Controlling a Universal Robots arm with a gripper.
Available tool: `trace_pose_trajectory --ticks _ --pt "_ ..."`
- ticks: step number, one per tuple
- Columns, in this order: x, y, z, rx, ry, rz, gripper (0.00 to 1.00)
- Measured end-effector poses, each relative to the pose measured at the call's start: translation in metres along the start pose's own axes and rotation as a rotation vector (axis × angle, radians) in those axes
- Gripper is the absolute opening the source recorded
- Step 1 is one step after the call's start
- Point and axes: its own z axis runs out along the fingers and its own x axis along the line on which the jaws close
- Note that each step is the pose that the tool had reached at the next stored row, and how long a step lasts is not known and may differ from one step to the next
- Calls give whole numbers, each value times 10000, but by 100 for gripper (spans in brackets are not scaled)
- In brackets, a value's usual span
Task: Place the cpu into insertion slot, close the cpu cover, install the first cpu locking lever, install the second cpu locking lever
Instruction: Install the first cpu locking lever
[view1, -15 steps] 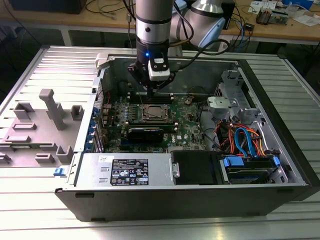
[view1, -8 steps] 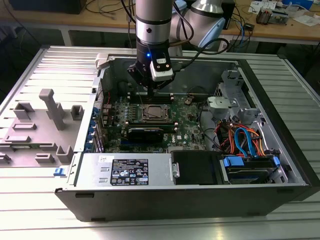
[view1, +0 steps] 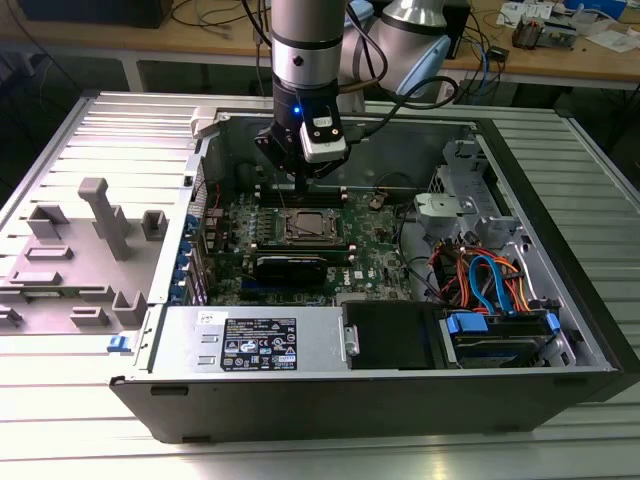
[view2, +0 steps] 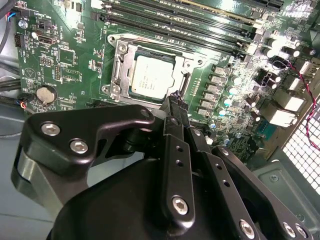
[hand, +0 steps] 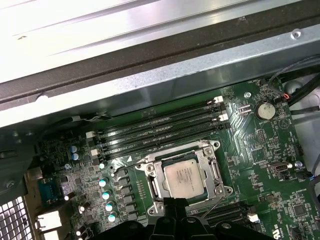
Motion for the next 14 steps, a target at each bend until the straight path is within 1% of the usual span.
trace_pose_trajectory --ticks 2,11,12,14 --pt "4 -1 0 -1 0 1 11" --pt "148 -40 0 -1 -1 -10 11" --pt "162 -44 0 -2 -2 -59 11" --pt "163 -45 2 -3 -2 -632 11"
